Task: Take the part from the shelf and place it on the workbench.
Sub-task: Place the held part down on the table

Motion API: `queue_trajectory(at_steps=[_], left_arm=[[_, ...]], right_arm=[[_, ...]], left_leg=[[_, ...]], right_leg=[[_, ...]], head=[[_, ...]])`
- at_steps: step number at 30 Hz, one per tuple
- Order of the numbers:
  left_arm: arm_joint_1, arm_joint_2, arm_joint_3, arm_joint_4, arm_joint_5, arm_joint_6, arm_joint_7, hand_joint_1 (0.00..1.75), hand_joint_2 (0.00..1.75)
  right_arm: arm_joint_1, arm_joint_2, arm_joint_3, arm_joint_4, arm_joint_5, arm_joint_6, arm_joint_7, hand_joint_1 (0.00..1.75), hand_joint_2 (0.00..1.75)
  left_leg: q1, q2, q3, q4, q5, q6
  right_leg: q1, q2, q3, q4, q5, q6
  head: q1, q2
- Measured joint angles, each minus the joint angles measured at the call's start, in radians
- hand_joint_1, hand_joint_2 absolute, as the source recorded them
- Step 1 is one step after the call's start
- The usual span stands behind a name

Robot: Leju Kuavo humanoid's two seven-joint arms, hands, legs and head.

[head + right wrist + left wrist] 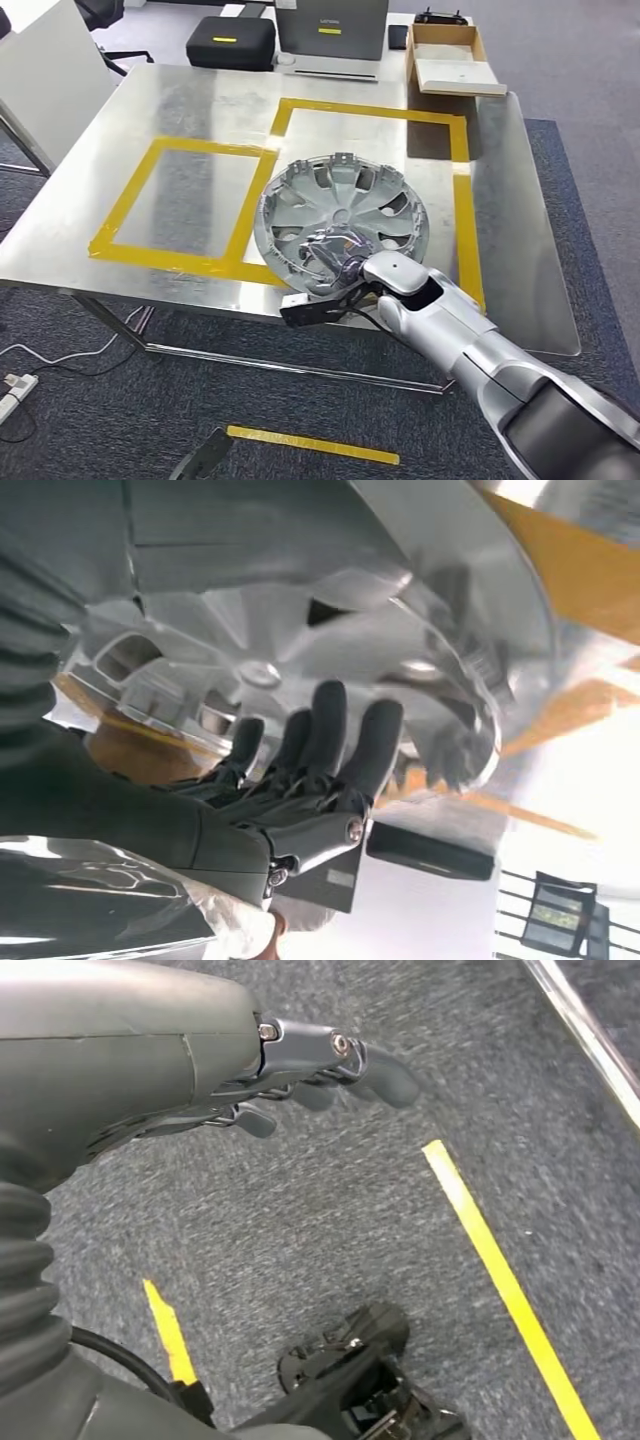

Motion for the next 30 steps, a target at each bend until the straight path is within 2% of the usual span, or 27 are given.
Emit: queue_trajectory(at_steps=[2,3,6,7,8,9,11,12,13,16,18,19,21,22,23,24,26,27,28,30], left_arm=[[0.001,0.0,0.0,0.0,0.001,0.008,0.002,0.0,0.0],[0.0,-0.001,-0.001,0.0,0.001,0.012,0.004,0.0,0.0],[-0.001,-0.001,-0.001,0.0,0.004,0.025,0.018,0.0,0.0],[0.0,-0.001,-0.001,0.0,0.004,0.033,0.022,0.0,0.0],[0.001,-0.001,-0.001,0.0,0.004,0.043,0.026,0.0,0.0],[0.001,-0.002,-0.001,0.0,0.004,0.053,0.029,0.0,0.0],[0.001,-0.003,-0.001,0.0,0.004,0.071,0.036,0.0,0.0],[0.0,-0.004,-0.001,0.0,0.005,0.08,0.04,0.0,0.0],[0.0,-0.006,-0.001,0.0,0.007,0.09,0.044,0.0,0.0],[0.002,-0.01,-0.001,0.0,0.016,0.116,0.056,0.0,0.0],[0.003,-0.01,-0.001,0.0,0.019,0.126,0.059,0.0,0.0],[0.004,-0.01,-0.001,0.0,0.02,0.129,0.059,0.0,0.0],[0.006,-0.011,-0.001,0.0,0.021,0.133,0.06,0.0,0.0],[0.008,-0.011,-0.001,0.0,0.021,0.135,0.061,0.0,0.0],[0.009,-0.011,-0.001,0.0,0.022,0.137,0.061,0.0,0.0],[0.009,-0.011,-0.001,0.0,0.022,0.139,0.062,0.0,0.0],[0.009,-0.011,0.0,0.0,0.022,0.142,0.06,0.0,0.0],[0.008,-0.011,0.0,0.0,0.023,0.144,0.059,0.0,0.0],[0.008,-0.012,0.0,0.0,0.024,0.145,0.058,0.0,0.0],[0.009,-0.012,0.0,0.0,0.025,0.149,0.056,0.0,0.0]], right_arm=[[-0.002,0.0,-0.007,-0.02,-0.004,-0.004,0.0,0.0,0.0],[-0.005,-0.001,-0.012,-0.034,-0.006,-0.008,0.0,0.0,0.0],[-0.012,-0.005,-0.027,-0.083,-0.01,-0.019,0.002,0.0,0.0],[-0.011,-0.008,-0.032,-0.103,-0.011,-0.02,0.004,0.0,0.0],[-0.011,-0.012,-0.037,-0.125,-0.011,-0.021,0.007,0.0,0.0],[-0.011,-0.015,-0.042,-0.148,-0.011,-0.021,0.01,0.0,0.0],[-0.013,-0.021,-0.056,-0.197,-0.015,-0.028,0.018,0.0,0.0],[-0.013,-0.023,-0.064,-0.22,-0.018,-0.035,0.022,0.0,0.0],[-0.01,-0.025,-0.073,-0.245,-0.024,-0.046,0.027,0.0,0.0],[0.017,-0.041,-0.113,-0.325,-0.046,-0.095,0.042,0.0,0.0],[0.039,-0.053,-0.151,-0.384,-0.062,-0.124,0.047,0.0,0.0],[0.051,-0.058,-0.17,-0.414,-0.073,-0.135,0.046,0.0,0.0],[0.079,-0.069,-0.208,-0.467,-0.113,-0.147,0.033,0.0,0.0],[0.098,-0.074,-0.228,-0.489,-0.15,-0.147,0.019,0.0,0.0],[0.118,-0.078,-0.25,-0.51,-0.199,-0.144,-0.001,0.0,0.0],[0.139,-0.081,-0.273,-0.531,-0.256,-0.138,-0.025,0.0,0.0],[0.172,-0.088,-0.317,-0.567,-0.365,-0.115,-0.076,0.0,0.0],[0.183,-0.095,-0.337,-0.583,-0.409,-0.095,-0.1,0.0,0.0],[0.191,-0.103,-0.351,-0.597,-0.447,-0.071,-0.124,0.0,0.0],[0.206,-0.125,-0.372,-0.619,-0.504,-0.025,-0.162,0.0,0.0]], left_leg=[[0.001,0.001,0.004,-0.006,0.004,0.013],[0.002,0.002,0.006,-0.01,0.007,0.019],[-0.001,0.005,0.006,-0.012,0.008,0.031],[-0.003,0.006,0.006,-0.011,0.008,0.032],[-0.004,0.005,0.007,-0.011,0.008,0.032],[-0.005,0.005,0.007,-0.01,0.008,0.032],[-0.008,0.005,0.007,-0.008,0.007,0.03],[-0.01,0.004,0.006,-0.006,0.007,0.028],[-0.012,0.004,0.005,-0.005,0.007,0.024],[-0.01,0.004,0.001,-0.002,0.008,0.011],[-0.007,0.004,-0.012,0.032,-0.022,-0.001],[-0.005,0.004,-0.028,0.077,-0.051,-0.006],[0.001,0.005,-0.075,0.203,-0.116,-0.015],[0.003,0.005,-0.091,0.25,-0.133,-0.018],[0.005,0.005,-0.093,0.265,-0.132,-0.02],[0.008,0.005,-0.077,0.241,-0.113,-0.021],[0.011,0.005,-0.01,0.116,-0.054,-0.02],[0.01,0.004,0.02,0.056,-0.036,-0.017],[0.008,0.003,0.037,0.018,-0.028,-0.014],[0.003,0.002,0.04,-0.001,-0.027,-0.004]], right_leg=[[-0.002,-0.001,-0.009,0.014,-0.015,0.009],[-0.003,-0.001,-0.025,0.047,-0.036,0.011],[-0.001,-0.002,-0.114,0.237,-0.123,0.013],[-0.001,-0.002,-0.135,0.279,-0.132,0.014],[-0.001,-0.002,-0.138,0.283,-0.122,0.013],[0.0,-0.002,-0.121,0.248,-0.095,0.011],[0.001,-0.003,-0.054,0.111,-0.032,0.003],[0.002,-0.003,-0.022,0.053,-0.014,0.0],[0.003,-0.003,-0.003,0.018,-0.007,-0.002],[0.005,-0.003,0.009,-0.001,-0.004,-0.011],[0.0,-0.005,0.012,-0.006,0.002,-0.021],[-0.002,-0.006,0.013,-0.008,0.004,-0.025],[-0.002,-0.006,0.013,-0.008,0.005,-0.028],[-0.003,-0.006,0.013,-0.008,0.005,-0.028],[-0.003,-0.007,0.013,-0.007,0.005,-0.027],[-0.003,-0.007,0.013,-0.006,0.005,-0.027],[-0.004,-0.006,0.013,-0.004,0.005,-0.023],[-0.003,-0.005,0.01,-0.002,0.006,-0.018],[-0.002,-0.005,0.007,-0.001,0.007,-0.012],[-0.001,-0.004,0.002,-0.002,0.014,0.002]], head=[[0.001,0.0],[0.003,0.0],[0.005,0.0],[0.005,0.0],[0.005,0.0],[0.005,0.0],[0.005,0.0],[0.004,0.0],[0.004,0.0],[0.004,0.0],[0.0,0.0],[-0.001,0.0],[-0.004,0.0],[-0.003,0.0],[-0.003,0.0],[-0.003,0.0],[-0.003,0.0],[-0.003,0.0],[-0.003,0.0],[-0.002,0.0]])
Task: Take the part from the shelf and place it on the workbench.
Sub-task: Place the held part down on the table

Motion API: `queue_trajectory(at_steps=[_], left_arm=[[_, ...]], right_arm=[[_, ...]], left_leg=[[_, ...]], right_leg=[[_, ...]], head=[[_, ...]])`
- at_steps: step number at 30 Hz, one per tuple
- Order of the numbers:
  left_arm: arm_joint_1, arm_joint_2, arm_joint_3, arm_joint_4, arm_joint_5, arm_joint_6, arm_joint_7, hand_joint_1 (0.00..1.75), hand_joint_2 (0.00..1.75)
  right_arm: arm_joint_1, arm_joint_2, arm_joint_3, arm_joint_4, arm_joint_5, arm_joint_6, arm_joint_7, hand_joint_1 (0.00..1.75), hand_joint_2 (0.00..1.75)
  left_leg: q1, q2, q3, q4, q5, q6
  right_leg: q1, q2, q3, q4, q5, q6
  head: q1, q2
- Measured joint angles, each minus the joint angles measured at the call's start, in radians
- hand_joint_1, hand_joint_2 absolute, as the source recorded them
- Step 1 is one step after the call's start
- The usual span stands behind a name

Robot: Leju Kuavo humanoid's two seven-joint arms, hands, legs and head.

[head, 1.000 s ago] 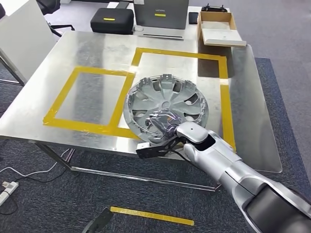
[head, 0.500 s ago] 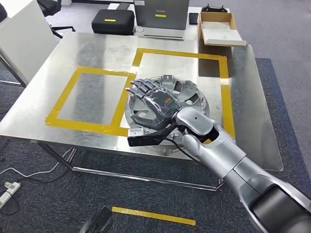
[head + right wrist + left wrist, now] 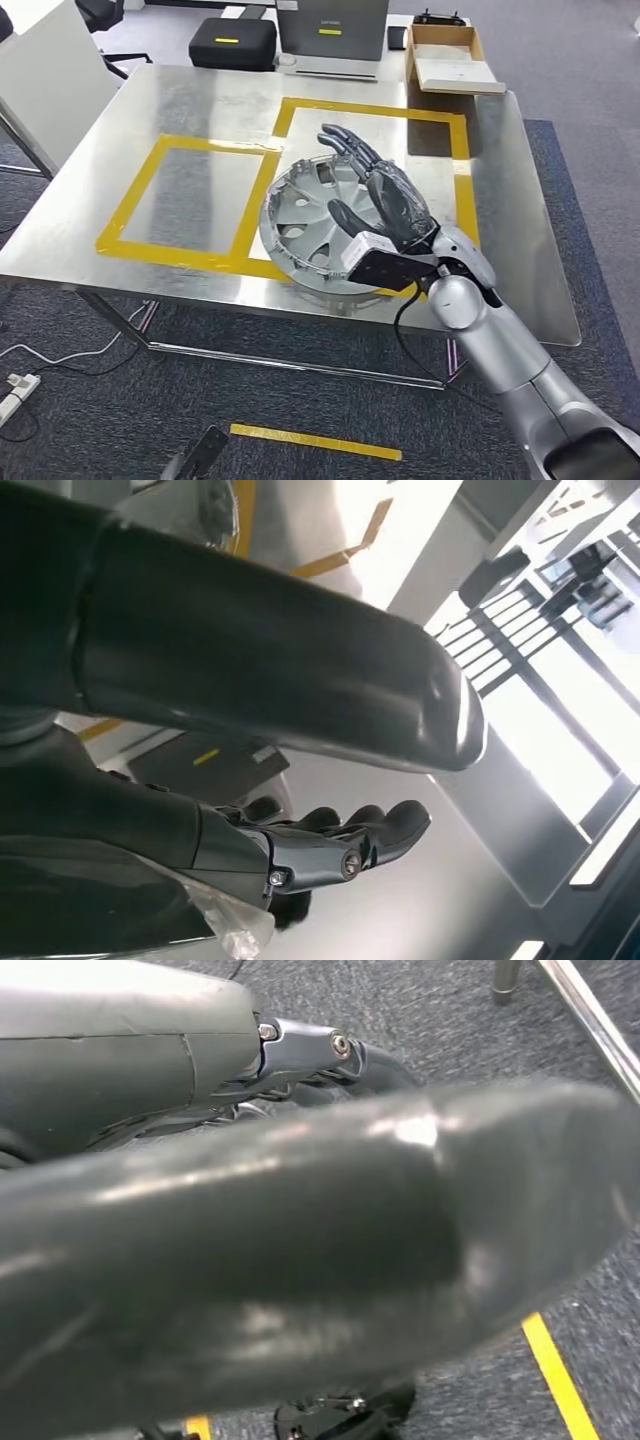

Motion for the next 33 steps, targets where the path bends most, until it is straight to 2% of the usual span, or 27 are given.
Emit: queue_trajectory(at_steps=[2,3,4,6,7,8,9,10,12,13,14,17,18,19,20,22,23,24,25,27,28,29,32,33], left_arm=[[0.002,0.0,0.0,0.0,0.0,0.003,0.0,0.0,0.0],[0.002,0.0,0.0,0.0,0.0,0.005,0.0,0.0,0.0],[0.002,0.0,0.0,0.0,0.0,0.005,0.0,0.0,0.0],[0.003,0.001,0.0,0.0,0.0,0.006,0.0,0.0,0.0],[0.005,0.001,0.0,0.0,0.0,0.006,0.0,0.0,0.0],[0.005,0.001,0.0,0.0,0.0,0.006,0.0,0.0,0.0],[0.006,0.001,0.0,0.0,0.0,0.006,0.0,0.0,0.0],[0.007,0.001,0.001,0.0,0.0,0.006,0.0,0.0,0.0],[0.007,0.001,0.001,0.0,0.001,0.007,0.0,0.0,0.0],[0.006,0.001,0.001,0.0,0.002,0.008,0.0,0.0,0.0],[0.006,0.001,0.001,0.0,0.004,0.009,0.0,0.0,0.0],[0.008,0.002,0.001,0.0,0.01,0.012,-0.002,0.0,0.0],[0.01,0.002,0.001,0.0,0.012,0.012,-0.002,0.0,0.0],[0.011,0.003,0.001,0.0,0.014,0.013,-0.003,0.0,0.0],[0.011,0.004,0.002,0.0,0.016,0.013,-0.003,0.0,0.0],[0.011,0.004,0.002,0.0,0.018,0.014,-0.004,0.0,0.0],[0.011,0.004,0.003,0.0,0.02,0.014,-0.004,0.0,0.0],[0.011,0.004,0.003,0.0,0.022,0.015,-0.004,0.0,0.0],[0.011,0.003,0.003,0.0,0.024,0.015,-0.004,0.0,0.0],[0.01,0.003,0.004,0.0,0.027,0.016,-0.004,0.0,0.0],[0.009,0.003,0.004,0.0,0.028,0.017,-0.004,0.0,0.0],[0.009,0.003,0.004,0.0,0.028,0.018,-0.004,0.0,0.0],[0.013,0.003,0.005,0.0,0.031,0.021,-0.004,0.0,0.0],[0.014,0.002,0.005,0.0,0.031,0.022,-0.004,0.0,0.0]], right_arm=[[0.015,-0.024,-0.013,-0.017,-0.027,0.025,-0.021,0.0,0.0],[0.02,-0.036,-0.018,-0.025,-0.033,0.032,-0.028,0.0,0.0],[0.025,-0.048,-0.022,-0.032,-0.037,0.037,-0.033,0.0,0.0],[0.037,-0.068,-0.026,-0.046,-0.041,0.045,-0.04,0.0,0.0],[0.044,-0.076,-0.026,-0.052,-0.042,0.048,-0.042,0.0,0.0],[0.052,-0.083,-0.027,-0.056,-0.042,0.049,-0.043,0.0,0.0],[0.059,-0.088,-0.028,-0.06,-0.043,0.05,-0.043,0.0,0.0],[0.063,-0.093,-0.029,-0.064,-0.043,0.05,-0.043,0.0,0.0],[0.065,-0.1,-0.032,-0.074,-0.043,0.05,-0.043,0.0,0.0],[0.065,-0.103,-0.033,-0.081,-0.043,0.05,-0.044,0.0,0.0],[0.067,-0.108,-0.034,-0.088,-0.044,0.05,-0.044,0.0,0.0],[0.085,-0.128,-0.039,-0.115,-0.047,0.044,-0.044,0.0,0.0],[0.091,-0.136,-0.044,-0.126,-0.048,0.039,-0.043,0.0,0.0],[0.097,-0.143,-0.05,-0.137,-0.05,0.035,-0.042,0.0,0.0],[0.102,-0.149,-0.057,-0.148,-0.053,0.03,-0.041,0.0,0.0],[0.115,-0.16,-0.068,-0.165,-0.06,0.028,-0.04,0.0,0.0],[0.121,-0.167,-0.074,-0.172,-0.064,0.028,-0.04,0.0,0.0],[0.126,-0.174,-0.079,-0.178,-0.066,0.028,-0.04,0.0,0.0],[0.129,-0.18,-0.086,-0.184,-0.068,0.028,-0.04,0.0,0.0],[0.132,-0.194,-0.101,-0.198,-0.071,0.028,-0.04,0.0,0.0],[0.133,-0.202,-0.109,-0.205,-0.073,0.027,-0.04,0.0,0.0],[0.136,-0.209,-0.118,-0.213,-0.074,0.026,-0.038,0.0,0.0],[0.151,-0.226,-0.138,-0.228,-0.077,0.022,-0.026,0.0,0.0],[0.156,-0.231,-0.144,-0.231,-0.077,0.021,-0.023,0.0,0.0]], left_leg=[[0.0,0.001,-0.003,-0.005,0.009,0.016],[0.001,0.002,-0.004,-0.009,0.014,0.024],[0.001,0.003,-0.006,-0.013,0.02,0.032],[-0.002,0.004,-0.016,-0.013,0.027,0.041],[-0.003,0.005,-0.021,-0.013,0.031,0.043],[-0.005,0.005,-0.026,-0.012,0.034,0.044],[-0.006,0.005,-0.03,-0.012,0.038,0.044],[-0.007,0.005,-0.033,-0.011,0.041,0.042],[-0.009,0.004,-0.038,-0.007,0.046,0.037],[-0.011,0.004,-0.04,-0.005,0.049,0.032],[-0.012,0.004,-0.043,-0.004,0.053,0.027],[-0.011,0.003,-0.048,-0.005,0.061,0.008],[-0.01,0.002,-0.054,0.008,0.046,0.003],[-0.009,0.002,-0.066,0.039,0.018,-0.003],[-0.006,0.002,-0.084,0.092,-0.023,-0.009],[-0.003,0.003,-0.122,0.225,-0.102,-0.017],[-0.002,0.003,-0.128,0.267,-0.121,-0.019],[-0.002,0.003,-0.117,0.272,-0.122,-0.019],[-0.002,0.003,-0.086,0.236,-0.106,-0.017],[-0.003,0.003,0.008,0.09,-0.062,-0.009],[-0.005,0.002,0.043,0.029,-0.047,-0.003],[-0.007,0.002,0.062,-0.008,-0.04,0.002],[-0.012,0.002,0.056,-0.02,-0.026,0.021],[-0.011,0.003,0.051,-0.023,-0.018,0.029]], right_leg=[[-0.003,-0.001,-0.005,0.002,-0.005,0.011],[-0.004,-0.001,-0.016,0.023,-0.024,0.015],[-0.005,-0.001,-0.034,0.064,-0.054,0.017],[-0.005,-0.001,-0.089,0.2,-0.13,0.02],[-0.005,-0.001,-0.112,0.262,-0.156,0.022],[-0.005,-0.001,-0.12,0.293,-0.165,0.022],[-0.005,-0.001,-0.108,0.283,-0.155,0.021],[-0.005,-0.001,-0.074,0.232,-0.13,0.018],[-0.003,-0.002,0.019,0.079,-0.08,0.012],[-0.002,-0.002,0.053,0.024,-0.067,0.009],[0.0,-0.002,0.07,-0.005,-0.062,0.005],[0.001,-0.003,0.067,-0.012,-0.048,-0.008],[-0.001,-0.005,0.064,-0.014,-0.041,-0.015],[-0.004,-0.007,0.058,-0.016,-0.034,-0.021],[-0.005,-0.008,0.051,-0.017,-0.027,-0.025],[-0.004,-0.008,0.035,-0.015,-0.016,-0.029],[-0.003,-0.008,0.027,-0.014,-0.011,-0.028],[-0.003,-0.008,0.019,-0.012,-0.006,-0.027],[-0.003,-0.008,0.012,-0.01,-0.001,-0.025],[-0.002,-0.007,0.0,-0.006,0.007,-0.019],[-0.001,-0.007,-0.004,-0.004,0.011,-0.014],[0.0,-0.007,-0.008,-0.003,0.016,-0.008],[-0.002,-0.008,-0.014,-0.006,0.028,0.011],[-0.004,-0.007,-0.021,-0.001,0.02,0.016]], head=[[0.0,0.0],[0.001,0.0],[0.003,0.0],[0.005,0.0],[0.006,0.0],[0.006,0.0],[0.006,0.0],[0.006,0.0],[0.006,0.0],[0.005,0.0],[0.004,0.0],[0.004,0.0],[0.003,0.0],[0.002,0.0],[0.0,0.0],[-0.001,0.0],[-0.001,0.0],[-0.001,0.0],[-0.001,0.0],[-0.001,0.0],[0.0,0.0],[0.0,0.0],[0.0,0.0],[0.001,0.0]])
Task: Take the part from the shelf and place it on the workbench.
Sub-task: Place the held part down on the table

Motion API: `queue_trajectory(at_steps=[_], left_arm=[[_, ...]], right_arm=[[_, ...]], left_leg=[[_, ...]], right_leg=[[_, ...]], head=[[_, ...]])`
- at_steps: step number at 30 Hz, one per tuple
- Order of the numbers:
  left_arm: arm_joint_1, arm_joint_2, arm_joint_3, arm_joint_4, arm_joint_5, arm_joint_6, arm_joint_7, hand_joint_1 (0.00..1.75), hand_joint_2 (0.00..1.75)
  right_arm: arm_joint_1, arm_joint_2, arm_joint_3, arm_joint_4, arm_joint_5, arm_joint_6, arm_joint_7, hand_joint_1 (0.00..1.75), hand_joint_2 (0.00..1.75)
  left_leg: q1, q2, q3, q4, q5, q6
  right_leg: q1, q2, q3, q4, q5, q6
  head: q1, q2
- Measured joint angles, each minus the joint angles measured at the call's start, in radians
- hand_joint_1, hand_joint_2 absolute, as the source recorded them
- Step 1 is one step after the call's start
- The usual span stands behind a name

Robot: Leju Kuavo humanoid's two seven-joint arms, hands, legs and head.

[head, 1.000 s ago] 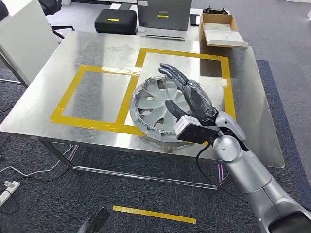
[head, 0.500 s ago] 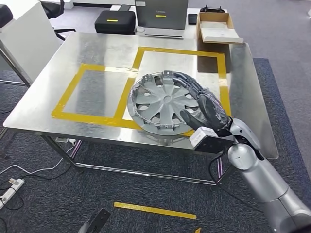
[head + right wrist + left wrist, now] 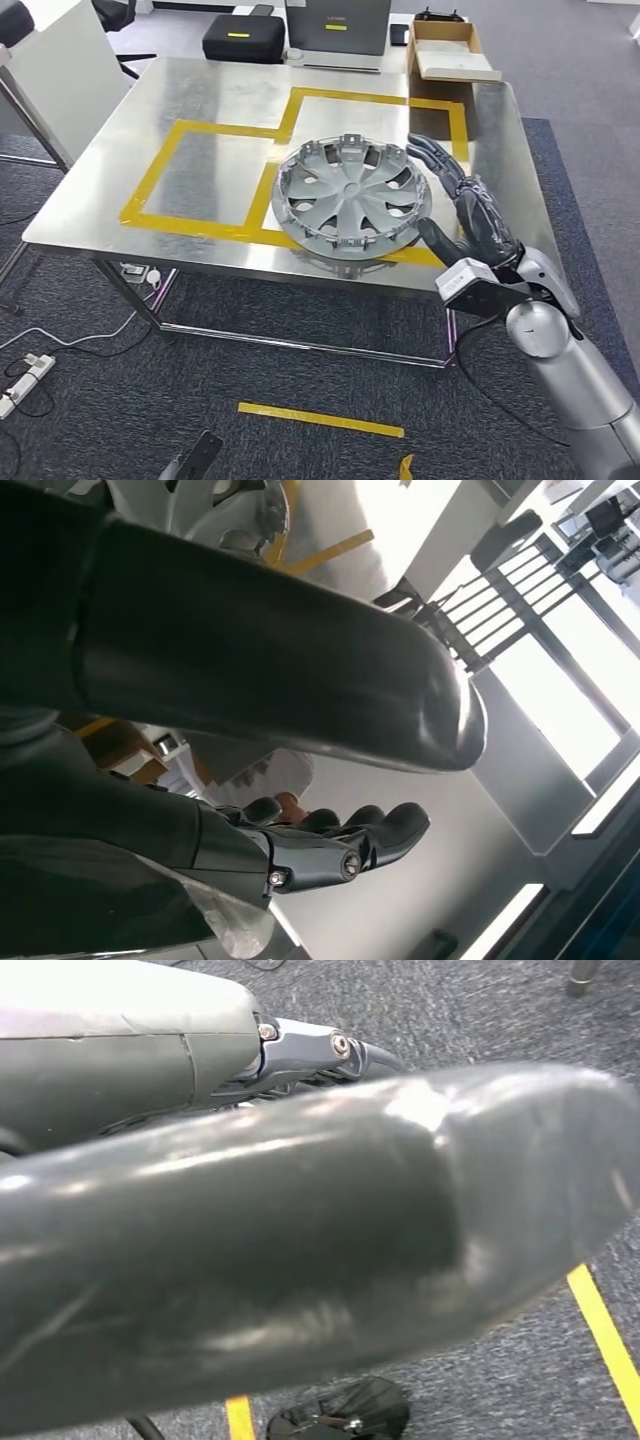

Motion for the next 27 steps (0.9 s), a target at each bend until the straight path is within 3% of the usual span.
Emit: queue_trajectory(at_steps=[2,4,5,6,7,8,10,11,12,15,16,18,20,21,22,23,25,27], left_arm=[[0.001,-0.001,0.001,0.0,0.0,0.001,0.0,0.0,0.0],[0.001,-0.002,0.001,0.0,0.001,0.001,0.0,0.0,0.0],[0.002,-0.002,0.001,0.0,0.001,0.001,0.0,0.0,0.0],[0.002,-0.002,0.002,0.0,0.001,0.002,0.0,0.0,0.0],[0.002,-0.003,0.002,0.0,0.002,0.002,0.0,0.0,0.0],[0.002,-0.003,0.003,0.0,0.003,0.003,0.0,0.0,0.0],[0.002,-0.005,0.004,0.0,0.006,0.005,-0.001,0.0,0.0],[0.002,-0.006,0.005,0.0,0.007,0.006,-0.002,0.0,0.0],[0.002,-0.006,0.006,0.0,0.008,0.006,-0.004,0.0,0.44],[0.005,-0.006,0.009,0.0,0.013,0.009,-0.009,0.0,1.75],[0.006,-0.006,0.01,0.0,0.015,0.009,-0.01,0.0,1.75],[0.007,-0.005,0.013,0.0,0.017,0.01,-0.011,0.0,1.75],[0.008,-0.005,0.015,0.0,0.018,0.01,-0.013,0.0,1.75],[0.009,-0.005,0.015,0.0,0.019,0.01,-0.013,0.0,1.75],[0.009,-0.005,0.016,0.0,0.019,0.01,-0.014,0.0,1.75],[0.009,-0.005,0.017,0.0,0.02,0.01,-0.014,0.0,1.75],[0.008,-0.003,0.019,0.0,0.02,0.01,-0.014,0.0,1.75],[0.006,-0.002,0.02,0.0,0.02,0.011,-0.014,0.0,1.75]], right_arm=[[0.006,-0.011,-0.01,-0.003,0.0,-0.001,0.003,0.0,0.0],[0.011,-0.019,-0.017,-0.004,0.0,-0.002,0.004,0.0,0.0],[0.015,-0.021,-0.019,-0.005,0.0,-0.003,0.006,0.0,0.0],[0.02,-0.023,-0.021,-0.005,0.002,-0.004,0.011,0.0,0.0],[0.024,-0.024,-0.023,-0.005,0.004,-0.006,0.019,0.0,0.0],[0.027,-0.025,-0.027,-0.005,0.007,-0.009,0.029,0.0,0.0],[0.028,-0.026,-0.038,-0.006,0.015,-0.017,0.048,0.0,0.0],[0.03,-0.027,-0.046,-0.008,0.019,-0.022,0.055,0.0,0.0],[0.032,-0.028,-0.053,-0.009,0.023,-0.026,0.062,0.0,0.0],[0.04,-0.03,-0.069,-0.01,0.025,-0.029,0.085,0.0,0.0],[0.041,-0.03,-0.073,-0.01,0.023,-0.027,0.096,0.0,0.0],[0.041,-0.032,-0.083,-0.009,0.02,-0.02,0.119,0.0,0.0],[0.044,-0.037,-0.092,-0.006,0.018,-0.012,0.137,0.0,0.0],[0.046,-0.041,-0.095,-0.004,0.018,-0.008,0.142,0.0,0.0],[0.048,-0.044,-0.098,-0.002,0.018,-0.006,0.145,0.0,0.0],[0.051,-0.047,-0.101,0.0,0.018,-0.006,0.146,0.0,0.0],[0.054,-0.051,-0.107,0.002,0.019,-0.006,0.147,0.0,0.0],[0.055,-0.055,-0.112,0.003,0.022,-0.006,0.15,0.0,0.0]], left_leg=[[0.003,0.002,-0.016,-0.006,0.02,0.016],[0.001,0.003,-0.038,-0.006,0.037,0.023],[0.0,0.003,-0.05,-0.005,0.045,0.023],[0.0,0.004,-0.061,-0.004,0.053,0.023],[0.0,0.004,-0.072,-0.004,0.061,0.021],[0.001,0.004,-0.081,-0.002,0.068,0.019],[0.0,0.003,-0.097,0.004,0.08,0.011],[-0.002,0.002,-0.103,0.008,0.086,0.005],[-0.003,0.001,-0.107,0.011,0.093,-0.001],[-0.003,0.0,-0.119,0.016,0.104,-0.017],[-0.002,0.0,-0.128,0.032,0.084,-0.023],[0.001,0.0,-0.158,0.123,-0.002,-0.034],[0.003,0.001,-0.186,0.255,-0.082,-0.04],[0.003,0.001,-0.186,0.296,-0.093,-0.04],[0.003,0.001,-0.171,0.304,-0.082,-0.037],[0.002,0.0,-0.139,0.276,-0.057,-0.032],[-0.004,0.001,-0.035,0.141,-0.026,-0.012],[-0.012,0.001,0.049,0.015,-0.035,0.004]], right_leg=[[-0.002,0.002,-0.03,0.063,-0.063,0.006],[-0.002,0.002,-0.074,0.194,-0.15,0.01],[-0.002,0.002,-0.087,0.251,-0.174,0.012],[-0.002,0.002,-0.085,0.278,-0.181,0.013],[-0.003,0.002,-0.063,0.266,-0.169,0.014],[-0.003,0.002,-0.022,0.216,-0.145,0.015],[-0.004,0.002,0.083,0.069,-0.109,0.014],[-0.003,0.003,0.119,0.016,-0.103,0.011],[-0.001,0.004,0.137,-0.013,-0.104,0.008],[-0.001,0.003,0.122,-0.016,-0.091,-0.013],[-0.003,0.002,0.113,-0.016,-0.082,-0.023],[-0.003,-0.001,0.094,-0.017,-0.063,-0.037],[0.0,-0.001,0.066,-0.016,-0.042,-0.042],[0.002,-0.002,0.052,-0.016,-0.031,-0.043],[0.004,-0.002,0.038,-0.015,-0.021,-0.043],[0.007,-0.002,0.025,-0.015,-0.01,-0.042],[0.013,-0.001,0.004,-0.014,0.008,-0.038],[0.015,-0.002,-0.005,-0.015,0.025,-0.03]], head=[[0.003,0.0],[0.006,0.0],[0.006,0.0],[0.006,0.0],[0.006,0.0],[0.006,0.0],[0.006,0.0],[0.007,0.0],[0.008,0.0],[0.01,0.0],[0.008,0.0],[0.004,0.0],[0.002,0.0],[0.002,0.0],[0.002,0.0],[0.002,0.0],[0.002,0.0],[0.003,0.0]])
